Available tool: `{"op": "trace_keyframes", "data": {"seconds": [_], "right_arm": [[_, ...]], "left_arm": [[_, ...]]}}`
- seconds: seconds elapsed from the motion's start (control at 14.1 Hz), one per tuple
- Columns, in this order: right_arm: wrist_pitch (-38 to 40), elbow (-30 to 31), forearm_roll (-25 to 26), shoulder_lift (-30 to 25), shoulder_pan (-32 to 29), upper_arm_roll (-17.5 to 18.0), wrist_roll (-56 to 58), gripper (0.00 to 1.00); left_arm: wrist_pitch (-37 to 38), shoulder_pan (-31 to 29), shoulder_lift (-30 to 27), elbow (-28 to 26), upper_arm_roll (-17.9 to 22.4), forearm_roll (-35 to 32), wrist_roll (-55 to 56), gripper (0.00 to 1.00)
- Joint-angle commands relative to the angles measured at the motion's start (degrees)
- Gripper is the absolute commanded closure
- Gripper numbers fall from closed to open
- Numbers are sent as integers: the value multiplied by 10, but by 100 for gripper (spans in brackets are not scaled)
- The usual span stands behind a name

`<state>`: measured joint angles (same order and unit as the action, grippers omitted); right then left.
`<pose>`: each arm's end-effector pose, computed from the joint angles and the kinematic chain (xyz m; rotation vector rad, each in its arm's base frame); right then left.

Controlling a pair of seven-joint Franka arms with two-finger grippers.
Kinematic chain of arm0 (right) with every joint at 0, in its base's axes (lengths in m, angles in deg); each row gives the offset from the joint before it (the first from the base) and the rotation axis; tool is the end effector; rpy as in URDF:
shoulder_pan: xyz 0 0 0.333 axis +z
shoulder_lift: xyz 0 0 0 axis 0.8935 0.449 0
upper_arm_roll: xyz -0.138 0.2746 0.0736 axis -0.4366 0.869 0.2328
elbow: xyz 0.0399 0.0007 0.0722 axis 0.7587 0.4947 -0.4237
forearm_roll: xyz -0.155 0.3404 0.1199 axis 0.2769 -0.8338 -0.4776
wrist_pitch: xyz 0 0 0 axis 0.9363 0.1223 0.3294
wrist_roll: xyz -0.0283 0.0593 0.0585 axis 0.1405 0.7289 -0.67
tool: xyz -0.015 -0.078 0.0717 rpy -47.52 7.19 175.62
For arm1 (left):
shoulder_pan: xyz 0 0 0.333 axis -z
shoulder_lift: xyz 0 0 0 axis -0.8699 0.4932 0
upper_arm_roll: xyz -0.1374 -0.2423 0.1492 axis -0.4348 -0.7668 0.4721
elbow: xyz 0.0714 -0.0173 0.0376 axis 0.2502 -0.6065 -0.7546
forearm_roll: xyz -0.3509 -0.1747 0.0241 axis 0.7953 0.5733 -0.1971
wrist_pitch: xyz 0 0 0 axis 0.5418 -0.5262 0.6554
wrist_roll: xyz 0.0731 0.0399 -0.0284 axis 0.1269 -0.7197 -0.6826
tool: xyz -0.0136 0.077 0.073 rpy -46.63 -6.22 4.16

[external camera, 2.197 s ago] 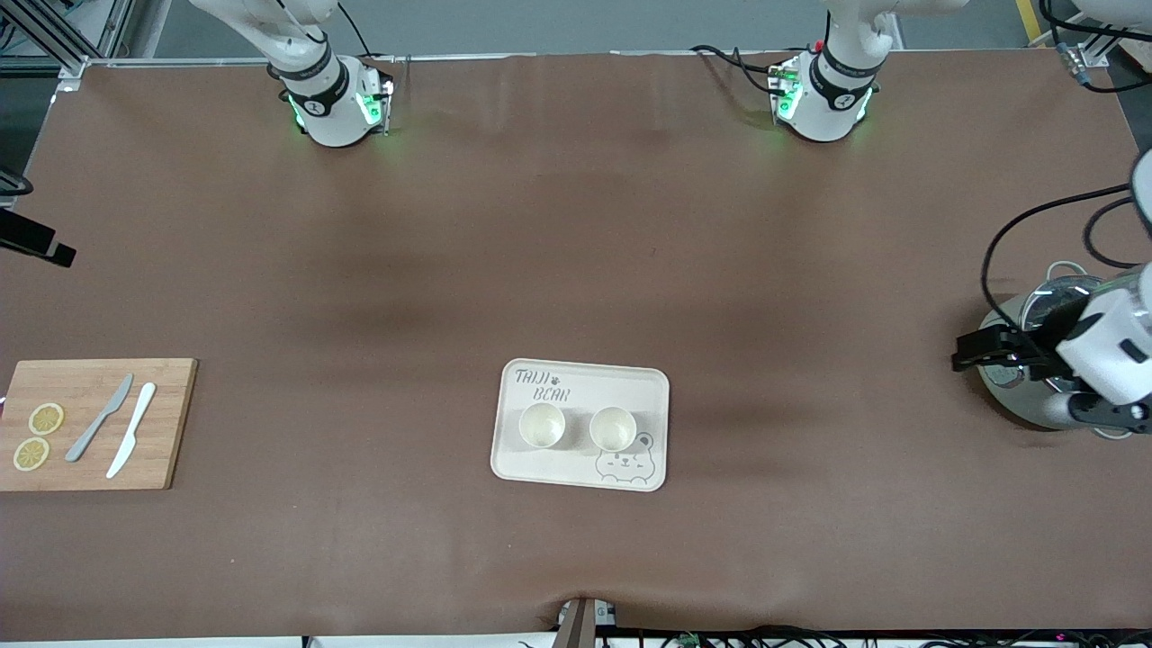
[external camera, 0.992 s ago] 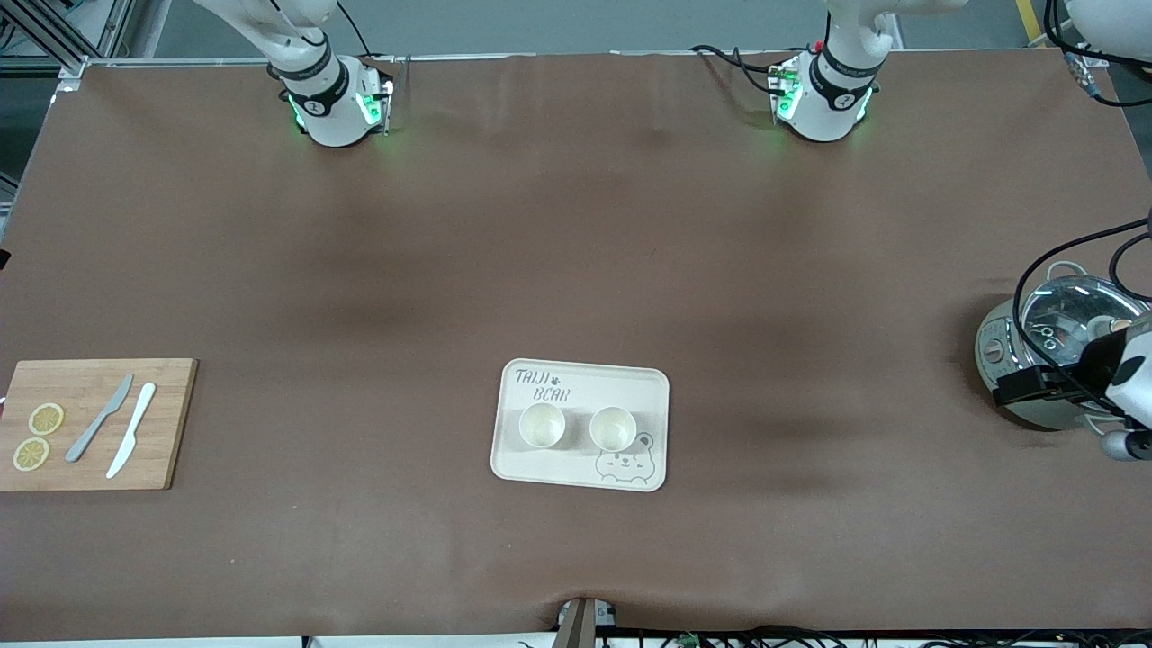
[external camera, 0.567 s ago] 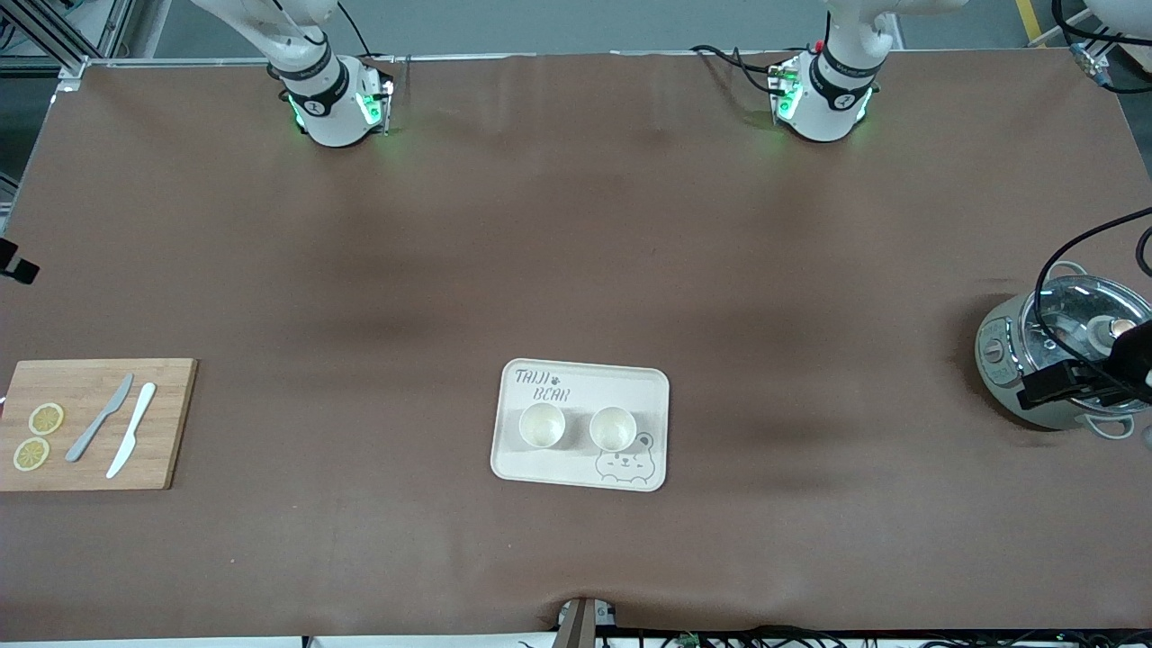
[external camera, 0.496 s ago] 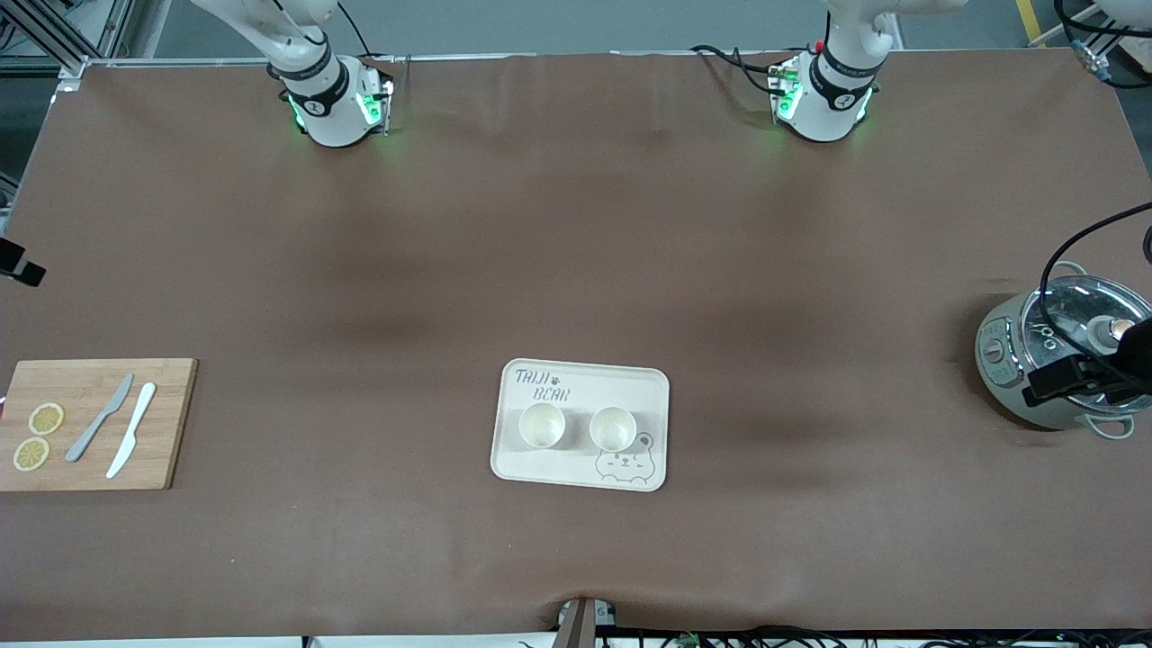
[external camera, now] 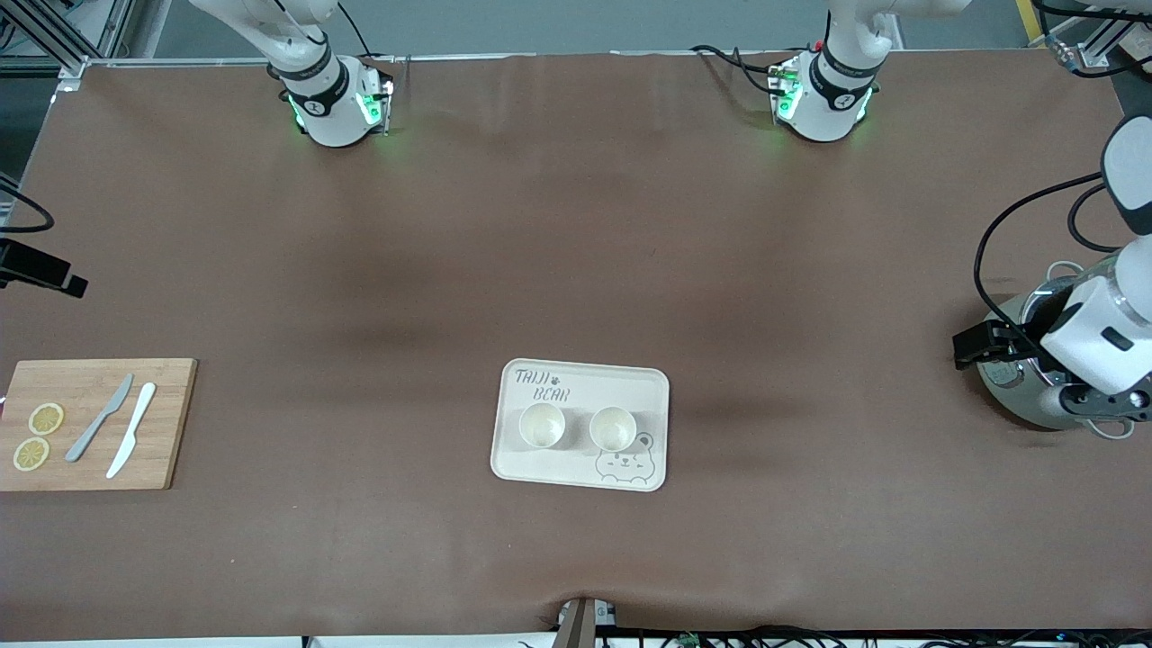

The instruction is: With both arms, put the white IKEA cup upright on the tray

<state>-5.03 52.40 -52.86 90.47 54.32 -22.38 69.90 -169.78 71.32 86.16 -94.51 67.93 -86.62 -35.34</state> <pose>0.6077 -0.0603 0.6363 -3.0817 0.2374 0.0690 0.6746 -0.0477 0.5624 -3.0947 0.0859 0.0002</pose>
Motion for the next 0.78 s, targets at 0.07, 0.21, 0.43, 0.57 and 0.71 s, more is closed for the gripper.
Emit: {"op": "trace_keyframes", "data": {"seconds": [0.07, 0.21, 0.43, 0.57, 0.71], "right_arm": [[4, 13, 16, -1, -1, 0, 21, 0], [-5, 33, 17, -2, -1, 0, 14, 0], [-32, 38, 17, -3, 1, -1, 14, 0], [-39, 53, 18, -4, 1, -2, 14, 0], [-84, 104, 18, -15, -2, -2, 14, 0]], "left_arm": [[-1, -12, -12, -13, -4, -14, -10, 0], [1, -7, -11, -14, -4, -14, -10, 0], [-1, -11, -11, -14, -4, -14, -10, 0], [-12, -16, -10, -12, -4, -6, -10, 0], [-13, -13, -8, -13, -4, 6, 0, 0]]}}
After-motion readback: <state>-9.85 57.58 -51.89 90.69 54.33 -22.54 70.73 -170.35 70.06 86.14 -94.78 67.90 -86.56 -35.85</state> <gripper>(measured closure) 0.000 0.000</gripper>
